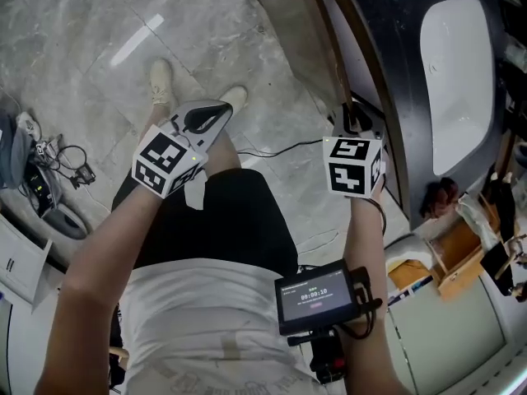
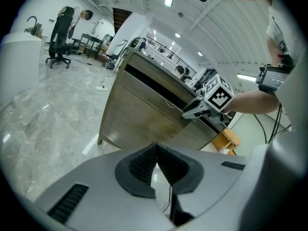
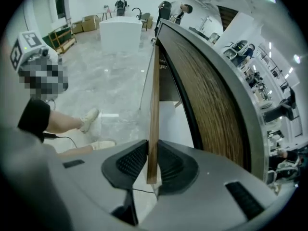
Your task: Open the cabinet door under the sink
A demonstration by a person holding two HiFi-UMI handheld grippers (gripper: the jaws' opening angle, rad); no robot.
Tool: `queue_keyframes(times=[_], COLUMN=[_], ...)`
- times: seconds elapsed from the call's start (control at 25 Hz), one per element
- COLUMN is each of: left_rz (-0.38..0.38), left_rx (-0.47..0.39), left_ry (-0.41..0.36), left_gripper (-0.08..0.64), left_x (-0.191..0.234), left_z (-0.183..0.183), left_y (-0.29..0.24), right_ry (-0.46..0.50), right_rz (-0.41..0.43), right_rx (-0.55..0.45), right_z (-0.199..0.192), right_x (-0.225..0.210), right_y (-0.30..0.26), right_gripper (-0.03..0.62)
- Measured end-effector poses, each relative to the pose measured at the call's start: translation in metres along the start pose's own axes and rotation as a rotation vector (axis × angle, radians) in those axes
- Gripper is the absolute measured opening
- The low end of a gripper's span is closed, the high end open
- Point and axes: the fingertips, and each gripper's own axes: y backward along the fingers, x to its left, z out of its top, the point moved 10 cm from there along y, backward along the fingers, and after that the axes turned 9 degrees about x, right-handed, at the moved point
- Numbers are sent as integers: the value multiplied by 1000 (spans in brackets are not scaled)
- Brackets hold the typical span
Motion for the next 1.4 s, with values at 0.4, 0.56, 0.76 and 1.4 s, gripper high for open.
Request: queue_keyframes(times=[0.4, 0.56, 0.76, 1.4], left_rz=[-23, -24, -31, -1], left_rx=[-31, -46, -61, -76], left_ry=[85, 74, 39, 76], left_gripper=[11, 11, 11, 11], left_x=[-3, 12, 39, 68], left_z=[-30, -32, -50, -88], left_y=[30, 43, 87, 155], right_ry=[-54, -92, -153, -418], right_rz=[200, 222, 236, 366], right_rx=[95, 112, 106, 74], right_z=[7, 14, 21, 34], right_x=[-6, -2, 35, 86], right_y=[5, 3, 10, 23], right_gripper=[66, 64, 64, 66])
